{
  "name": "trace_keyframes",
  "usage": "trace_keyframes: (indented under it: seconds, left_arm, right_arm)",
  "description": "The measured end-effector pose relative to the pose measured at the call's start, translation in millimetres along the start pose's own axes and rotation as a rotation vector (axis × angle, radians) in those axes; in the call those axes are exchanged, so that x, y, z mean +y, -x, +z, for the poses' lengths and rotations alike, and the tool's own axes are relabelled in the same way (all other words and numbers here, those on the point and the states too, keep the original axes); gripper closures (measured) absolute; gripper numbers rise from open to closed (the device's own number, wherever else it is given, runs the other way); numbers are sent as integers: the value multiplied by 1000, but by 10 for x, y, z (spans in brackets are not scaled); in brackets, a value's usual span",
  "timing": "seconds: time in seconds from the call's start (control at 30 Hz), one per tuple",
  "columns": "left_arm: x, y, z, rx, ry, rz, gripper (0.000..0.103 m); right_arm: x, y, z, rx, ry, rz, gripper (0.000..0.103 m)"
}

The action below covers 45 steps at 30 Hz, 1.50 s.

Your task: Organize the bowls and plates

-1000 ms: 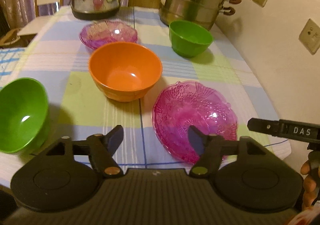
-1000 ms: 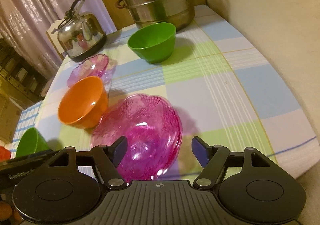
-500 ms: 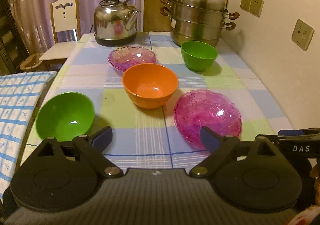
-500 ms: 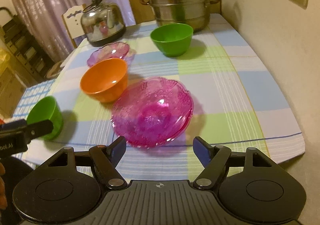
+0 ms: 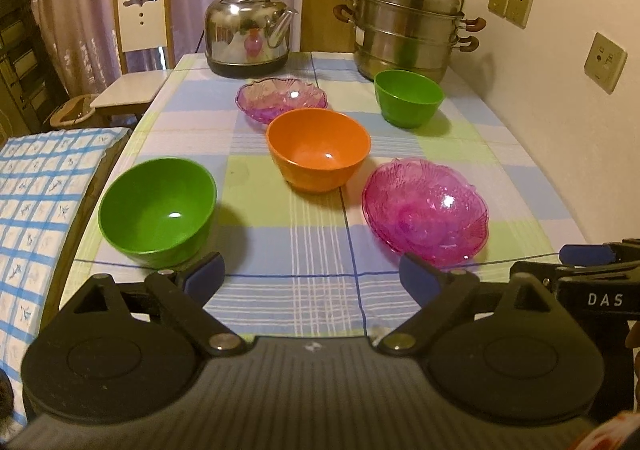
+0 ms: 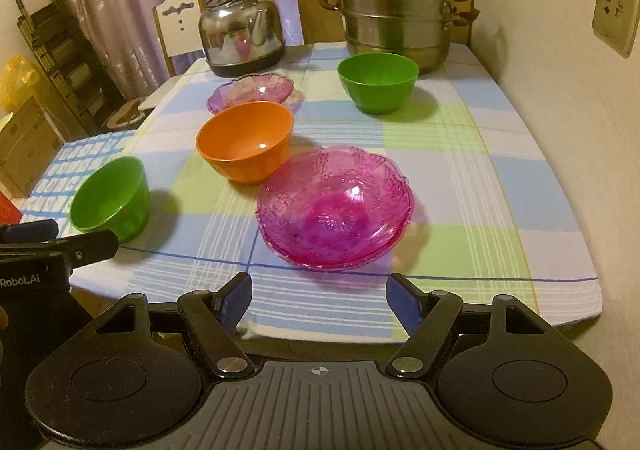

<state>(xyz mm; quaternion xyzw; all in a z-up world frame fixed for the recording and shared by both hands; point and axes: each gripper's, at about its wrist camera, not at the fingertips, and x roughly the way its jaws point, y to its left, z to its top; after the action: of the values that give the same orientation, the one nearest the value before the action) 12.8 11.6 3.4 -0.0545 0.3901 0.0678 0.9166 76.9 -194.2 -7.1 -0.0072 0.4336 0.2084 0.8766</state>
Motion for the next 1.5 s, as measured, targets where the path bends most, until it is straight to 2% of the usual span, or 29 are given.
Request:
trace_keyframes:
  seconds: [0.57,0.67,0.77,0.83,1.0,1.3,1.5]
  left_arm:
    - [79,20,31,-8,20,-7,10]
    - [122,12,92,-8,21,-23,10]
    - [182,-19,214,-7,22,-40,10]
    - [222,-56,321,-10,21,-46,10]
    - [359,-189,622,-18,41,-85,10]
    - [777,-741,1278,29,91,-118,10]
    - [1021,-1191,1689,33,36,-65,10]
  right_arm:
    - [-7,-19,17,-1,-12,-3,29]
    - [-24,-47,56,5,-20,6,29]
    - [-86,-87,142,18,-61,50,29]
    - [-126,-111,231,23,-92,81,29]
    - [-133,-200,571,4,-86,89,29]
    - [-131,-589,1324,-6,-98,143,29]
    - [-144,-1067,1799,28,-115,168,29]
